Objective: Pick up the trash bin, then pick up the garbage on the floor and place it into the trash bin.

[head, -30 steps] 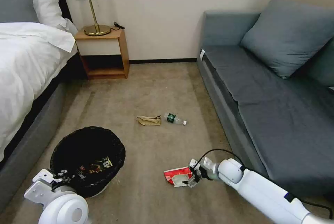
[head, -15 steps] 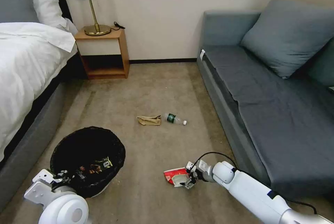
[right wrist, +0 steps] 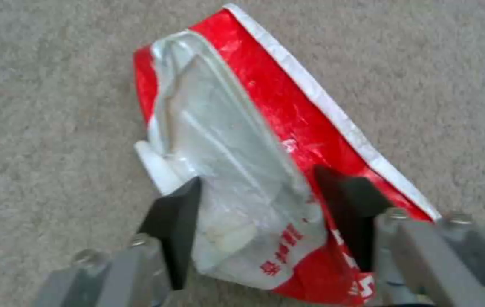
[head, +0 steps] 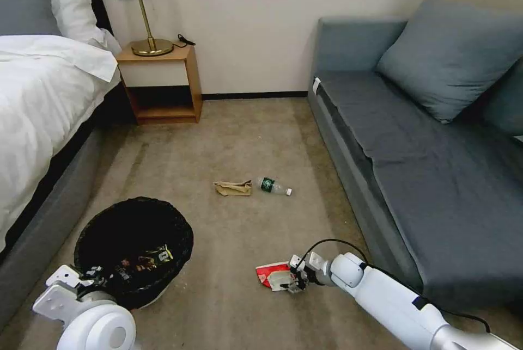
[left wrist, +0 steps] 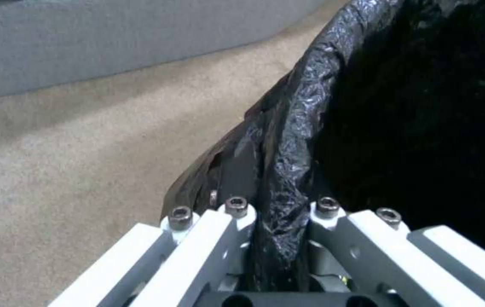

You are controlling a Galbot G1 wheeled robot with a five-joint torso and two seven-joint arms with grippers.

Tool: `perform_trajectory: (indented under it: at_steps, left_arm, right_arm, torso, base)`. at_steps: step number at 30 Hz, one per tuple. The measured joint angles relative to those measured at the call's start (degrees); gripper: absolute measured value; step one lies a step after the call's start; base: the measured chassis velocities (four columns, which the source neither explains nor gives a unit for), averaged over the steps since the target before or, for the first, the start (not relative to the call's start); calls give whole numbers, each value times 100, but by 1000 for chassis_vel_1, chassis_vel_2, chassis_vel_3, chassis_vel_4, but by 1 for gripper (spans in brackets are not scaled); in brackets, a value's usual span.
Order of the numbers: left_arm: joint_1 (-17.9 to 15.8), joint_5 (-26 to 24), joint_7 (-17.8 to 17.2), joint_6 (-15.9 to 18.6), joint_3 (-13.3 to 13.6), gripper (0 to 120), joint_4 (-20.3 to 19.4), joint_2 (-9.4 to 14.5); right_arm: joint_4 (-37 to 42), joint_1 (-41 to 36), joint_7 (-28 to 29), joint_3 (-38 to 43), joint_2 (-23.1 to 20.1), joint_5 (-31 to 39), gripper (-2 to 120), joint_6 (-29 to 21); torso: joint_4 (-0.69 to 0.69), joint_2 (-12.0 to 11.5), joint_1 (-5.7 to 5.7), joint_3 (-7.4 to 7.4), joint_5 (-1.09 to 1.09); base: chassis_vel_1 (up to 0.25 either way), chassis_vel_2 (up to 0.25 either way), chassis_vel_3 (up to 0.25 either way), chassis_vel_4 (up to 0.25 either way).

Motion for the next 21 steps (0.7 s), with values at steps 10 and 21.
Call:
perform_trajectory:
  at_steps: [10, 21]
  left_arm:
    - [-15, -1, 0, -2, 24, 0, -8, -16]
    - [-47, -1, 1, -2, 39, 0, 28, -3]
  right_arm:
    - [76, -35, 33, 38, -117, -7, 13, 0]
    - [206, -39, 40, 244, -182, -3, 0, -20]
  torso:
    - [2, 0, 0, 0, 2]
    - [0, 0, 0, 1, 0]
  base:
    - [0, 0, 0, 0]
    - [0, 0, 0, 0]
